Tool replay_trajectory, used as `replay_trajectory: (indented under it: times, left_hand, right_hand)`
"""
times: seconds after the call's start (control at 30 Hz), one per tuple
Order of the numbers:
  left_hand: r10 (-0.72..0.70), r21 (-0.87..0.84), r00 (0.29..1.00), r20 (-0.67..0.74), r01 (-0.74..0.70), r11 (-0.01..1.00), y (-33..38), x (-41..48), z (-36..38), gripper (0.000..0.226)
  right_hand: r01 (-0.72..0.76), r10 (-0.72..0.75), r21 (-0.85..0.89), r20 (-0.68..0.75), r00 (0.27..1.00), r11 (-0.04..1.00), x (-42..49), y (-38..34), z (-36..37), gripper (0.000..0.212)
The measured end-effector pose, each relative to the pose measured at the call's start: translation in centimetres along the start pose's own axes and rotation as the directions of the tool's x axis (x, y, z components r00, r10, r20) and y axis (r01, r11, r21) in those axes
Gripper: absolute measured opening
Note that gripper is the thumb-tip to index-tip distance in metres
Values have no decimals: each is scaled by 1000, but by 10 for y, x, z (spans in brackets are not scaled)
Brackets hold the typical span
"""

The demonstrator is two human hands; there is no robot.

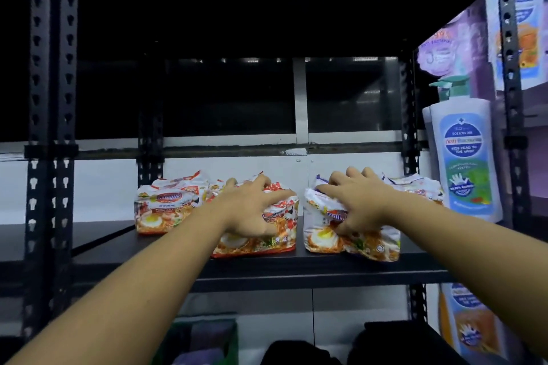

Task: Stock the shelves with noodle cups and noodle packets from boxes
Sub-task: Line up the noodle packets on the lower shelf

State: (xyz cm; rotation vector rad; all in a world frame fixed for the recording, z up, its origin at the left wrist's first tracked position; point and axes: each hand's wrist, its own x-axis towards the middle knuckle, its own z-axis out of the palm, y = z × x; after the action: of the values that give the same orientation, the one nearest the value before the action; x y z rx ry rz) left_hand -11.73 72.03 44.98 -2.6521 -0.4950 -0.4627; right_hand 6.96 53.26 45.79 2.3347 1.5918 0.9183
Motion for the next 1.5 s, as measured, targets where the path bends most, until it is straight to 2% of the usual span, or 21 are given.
replay_trajectory:
  times: [0.13, 0.23, 0.33, 0.4, 0.47, 0.57, 1.03, 1.5]
  left_hand:
    - [25, 171, 981, -191, 9, 985, 4, -9, 13, 75]
    - [-60, 181, 965, -254, 109, 978, 19, -16, 21, 75]
    - [-239, 87, 936, -260, 269, 959, 45, -23, 34, 76]
    - [-312, -9, 918, -243, 320, 947, 53, -24, 44, 77]
    - [-324, -68, 919, -225, 317, 946, 49, -20, 48, 78]
    - [-306, -96, 937, -169, 293, 951, 38, -9, 50, 80]
    - [-296, -148, 955, -20, 290, 945, -8, 32, 76, 89]
    - [-252, -149, 967, 26, 253, 956, -57, 68, 105, 94]
  right_hand:
    - [-37, 26, -115, -91, 996, 993, 1, -9, 13, 87]
    - [-166, 151, -106, -138, 979, 980, -4, -14, 39, 86]
    - [-297, 317, 211, -69, 946, 931, -7, -23, 58, 90]
    - [-306, 355, 414, -46, 934, 857, -6, -30, 68, 93]
    - [-291, 366, 508, -52, 929, 811, -4, -34, 74, 94]
    - [-283, 368, 559, -44, 929, 779, -1, -34, 77, 94]
    - [-368, 392, 501, 61, 918, 783, 38, -38, 94, 102]
    - [-379, 384, 501, 99, 918, 778, 48, -34, 104, 100]
